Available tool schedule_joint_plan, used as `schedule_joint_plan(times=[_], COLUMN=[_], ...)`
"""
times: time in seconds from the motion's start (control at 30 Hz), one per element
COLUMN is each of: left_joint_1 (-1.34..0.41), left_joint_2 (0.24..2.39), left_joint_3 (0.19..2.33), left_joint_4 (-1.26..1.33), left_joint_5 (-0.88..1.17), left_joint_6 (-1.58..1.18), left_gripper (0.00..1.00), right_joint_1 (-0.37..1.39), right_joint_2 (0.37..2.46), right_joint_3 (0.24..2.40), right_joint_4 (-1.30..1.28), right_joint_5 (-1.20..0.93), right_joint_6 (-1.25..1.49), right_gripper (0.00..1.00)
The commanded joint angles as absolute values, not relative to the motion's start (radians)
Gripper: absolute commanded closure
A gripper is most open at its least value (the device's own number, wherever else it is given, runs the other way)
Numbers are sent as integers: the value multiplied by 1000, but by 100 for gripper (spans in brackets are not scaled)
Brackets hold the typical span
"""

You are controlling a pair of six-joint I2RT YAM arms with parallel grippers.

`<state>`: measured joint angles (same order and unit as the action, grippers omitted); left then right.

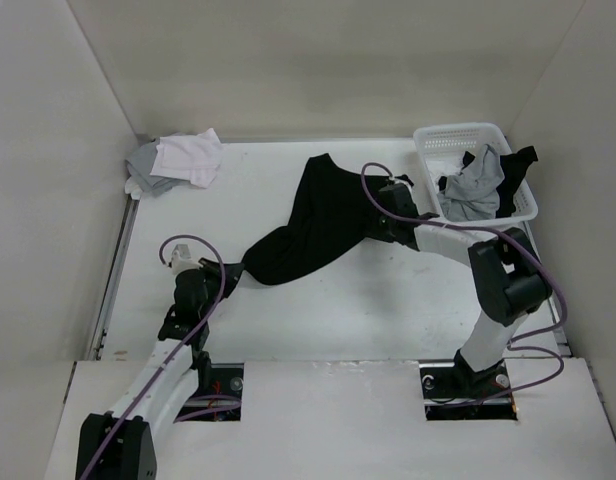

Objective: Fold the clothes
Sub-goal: Flatten the tank top out

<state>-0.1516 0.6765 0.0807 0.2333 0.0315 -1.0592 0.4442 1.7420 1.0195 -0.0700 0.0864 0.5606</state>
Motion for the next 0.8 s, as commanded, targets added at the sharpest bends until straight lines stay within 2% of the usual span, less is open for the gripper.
schedule_joint_plan(times=[0.0, 0.17, 0.3, 0.53, 0.7, 0.77], left_joint_1=[-162, -166, -171, -182, -183, -185], left_joint_2=[681, 698, 727, 750, 753, 753], left_joint_3=[132, 143, 144, 144, 147, 149], left_joint_4=[284, 294, 324, 344, 344, 344], left_joint_5=[21, 20, 23, 18, 12, 11], left_joint_6=[-1039, -1029, -1029, -1032, -1031, -1031], left_gripper=[99, 99, 99, 99, 99, 99], right_joint_1=[412, 394, 380, 380, 378, 378], right_joint_2=[1741, 1772, 1807, 1839, 1845, 1842], right_joint_3=[1009, 962, 969, 989, 983, 979], right_joint_4=[51, 106, 149, 192, 215, 222], right_joint_5=[45, 43, 22, 26, 12, 15], right_joint_6=[612, 638, 640, 629, 632, 632], right_gripper=[60, 54, 53, 65, 83, 86])
